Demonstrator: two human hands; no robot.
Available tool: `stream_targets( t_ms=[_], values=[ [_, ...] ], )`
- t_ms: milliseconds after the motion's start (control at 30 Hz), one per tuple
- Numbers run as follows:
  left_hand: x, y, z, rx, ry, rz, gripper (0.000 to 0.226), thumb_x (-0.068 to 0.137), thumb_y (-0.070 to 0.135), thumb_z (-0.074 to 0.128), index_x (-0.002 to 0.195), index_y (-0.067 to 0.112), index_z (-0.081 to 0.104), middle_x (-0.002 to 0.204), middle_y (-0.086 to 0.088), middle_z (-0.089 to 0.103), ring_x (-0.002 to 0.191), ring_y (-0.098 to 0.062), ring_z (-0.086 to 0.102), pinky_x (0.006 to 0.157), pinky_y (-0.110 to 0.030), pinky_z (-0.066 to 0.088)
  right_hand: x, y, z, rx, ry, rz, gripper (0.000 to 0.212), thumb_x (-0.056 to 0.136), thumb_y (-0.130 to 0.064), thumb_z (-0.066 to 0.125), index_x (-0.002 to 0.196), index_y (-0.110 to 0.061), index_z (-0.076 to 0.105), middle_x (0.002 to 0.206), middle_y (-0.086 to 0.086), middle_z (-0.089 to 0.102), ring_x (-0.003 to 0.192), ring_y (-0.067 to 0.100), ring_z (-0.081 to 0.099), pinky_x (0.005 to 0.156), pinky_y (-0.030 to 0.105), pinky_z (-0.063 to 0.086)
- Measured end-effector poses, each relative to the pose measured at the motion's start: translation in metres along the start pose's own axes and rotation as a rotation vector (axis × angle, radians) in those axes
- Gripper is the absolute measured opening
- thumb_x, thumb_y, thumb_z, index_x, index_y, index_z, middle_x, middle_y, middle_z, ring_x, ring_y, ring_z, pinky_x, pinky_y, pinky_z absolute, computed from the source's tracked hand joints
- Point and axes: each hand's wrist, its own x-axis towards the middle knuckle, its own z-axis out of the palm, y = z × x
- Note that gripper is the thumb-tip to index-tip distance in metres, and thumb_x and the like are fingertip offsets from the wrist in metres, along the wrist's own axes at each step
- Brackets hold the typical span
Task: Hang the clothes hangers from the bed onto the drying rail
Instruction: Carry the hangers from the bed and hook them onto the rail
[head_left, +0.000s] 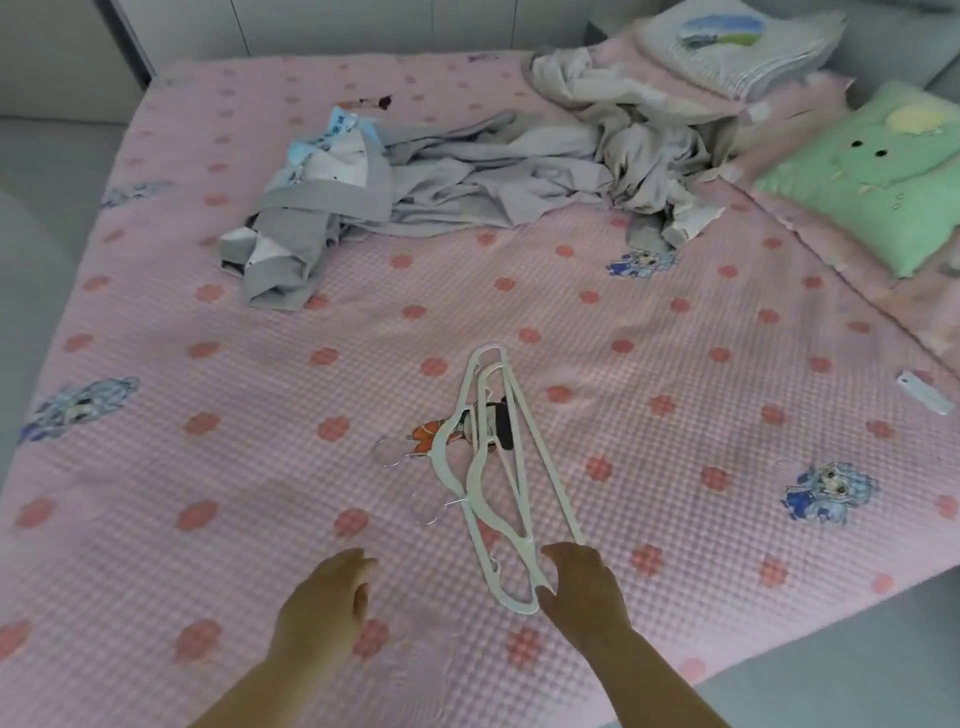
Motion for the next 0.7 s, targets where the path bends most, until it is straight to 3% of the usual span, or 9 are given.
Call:
stream_targets(
  t_ms=[167, 233, 300, 367, 400, 467, 533, 633, 700],
  values=[
    [0.043, -0.026, 0.037, 0.112, 0.002, -0.012, 0.052, 0.095, 0.024, 0.035, 0.145, 0.022, 0.019, 0.156, 0.000, 0.010, 0.143, -0.017, 0.021, 0.114, -0.028, 0.023, 0.041, 0.003, 0.036, -0.035, -0.111, 0.069, 0.060, 0.092, -0.035, 0.048, 0.142, -0.022, 0.019, 0.147, -0.002, 0.029, 0.137, 0.018, 0.026, 0.112, 0.029, 0.028],
    [0.052, -0.043, 0.052, 0.140, 0.001, 0.061, 0.050, 0.088, 0.029, 0.033, 0.134, 0.010, 0.035, 0.145, -0.006, 0.033, 0.141, -0.019, 0.025, 0.114, -0.030, 0.021, 0.049, 0.004, 0.051, -0.053, -0.064, 0.129, 0.068, 0.083, -0.038, 0.061, 0.139, -0.014, 0.029, 0.142, 0.004, 0.038, 0.132, 0.023, 0.036, 0.106, 0.033, 0.038],
    [0.058, -0.058, 0.062, 0.179, -0.147, 0.090, 0.047, 0.094, 0.035, 0.017, 0.122, 0.011, 0.045, 0.127, -0.004, 0.057, 0.145, -0.013, 0.002, 0.116, -0.026, 0.001, 0.056, 0.010, 0.062, -0.048, 0.070, 0.097, 0.070, 0.056, -0.040, 0.083, 0.110, -0.004, 0.058, 0.105, 0.010, 0.066, 0.096, 0.028, 0.066, 0.073, 0.035, 0.058],
    [0.059, -0.070, 0.076, 0.227, -0.145, 0.115, 0.057, 0.096, 0.038, 0.001, 0.120, 0.010, 0.046, 0.117, -0.005, 0.064, 0.144, -0.012, -0.011, 0.115, -0.025, -0.008, 0.060, 0.014, 0.071, -0.039, 0.083, 0.121, 0.058, 0.046, -0.040, 0.085, 0.087, -0.004, 0.067, 0.077, 0.008, 0.070, 0.067, 0.026, 0.070, 0.050, 0.033, 0.057],
    [0.060, -0.070, 0.073, 0.238, -0.146, 0.143, 0.059, 0.096, 0.038, 0.000, 0.119, 0.010, 0.046, 0.116, -0.005, 0.065, 0.144, -0.012, -0.011, 0.115, -0.026, -0.008, 0.063, 0.015, 0.075, -0.045, 0.087, 0.118, 0.055, 0.048, -0.036, 0.086, 0.088, -0.003, 0.067, 0.079, 0.010, 0.070, 0.070, 0.028, 0.070, 0.053, 0.036, 0.058],
    [0.062, -0.072, 0.071, 0.249, -0.185, 0.169, 0.060, 0.096, 0.040, -0.001, 0.118, 0.012, 0.047, 0.121, -0.004, 0.058, 0.144, -0.013, -0.011, 0.116, -0.026, -0.008, 0.066, 0.011, 0.069, 0.083, 0.104, 0.165, 0.050, 0.068, -0.027, 0.079, 0.108, -0.001, 0.062, 0.103, 0.015, 0.065, 0.097, 0.034, 0.062, 0.079, 0.043, 0.054],
    [0.062, -0.072, 0.069, 0.227, -0.219, 0.189, 0.060, 0.095, 0.042, -0.002, 0.119, 0.013, 0.045, 0.126, -0.003, 0.045, 0.144, -0.012, -0.013, 0.115, -0.026, -0.008, 0.072, 0.010, 0.065, 0.096, 0.074, 0.215, 0.043, 0.087, -0.028, 0.058, 0.125, -0.009, 0.050, 0.121, 0.009, 0.055, 0.114, 0.027, 0.050, 0.096, 0.036, 0.043],
    [0.062, -0.078, 0.075, 0.226, -0.195, 0.214, 0.059, 0.095, 0.043, -0.001, 0.119, 0.014, 0.044, 0.125, -0.002, 0.041, 0.143, -0.010, -0.014, 0.115, -0.024, -0.009, 0.078, 0.011, 0.052, 0.201, 0.024, 0.279, 0.032, 0.093, -0.028, 0.048, 0.122, -0.015, 0.047, 0.109, 0.002, 0.061, 0.095, 0.019, 0.058, 0.078, 0.029, 0.049],
    [0.063, -0.070, 0.062, 0.253, -0.233, 0.142, 0.050, 0.093, 0.045, 0.015, 0.119, 0.014, 0.044, 0.127, -0.007, 0.044, 0.144, -0.012, -0.010, 0.115, -0.023, -0.009, 0.080, 0.012, 0.041, 0.243, -0.007, 0.307, 0.028, 0.094, -0.022, 0.046, 0.121, -0.015, 0.047, 0.101, 0.003, 0.065, 0.078, 0.018, 0.058, 0.063, 0.026, 0.047]
  ],
)
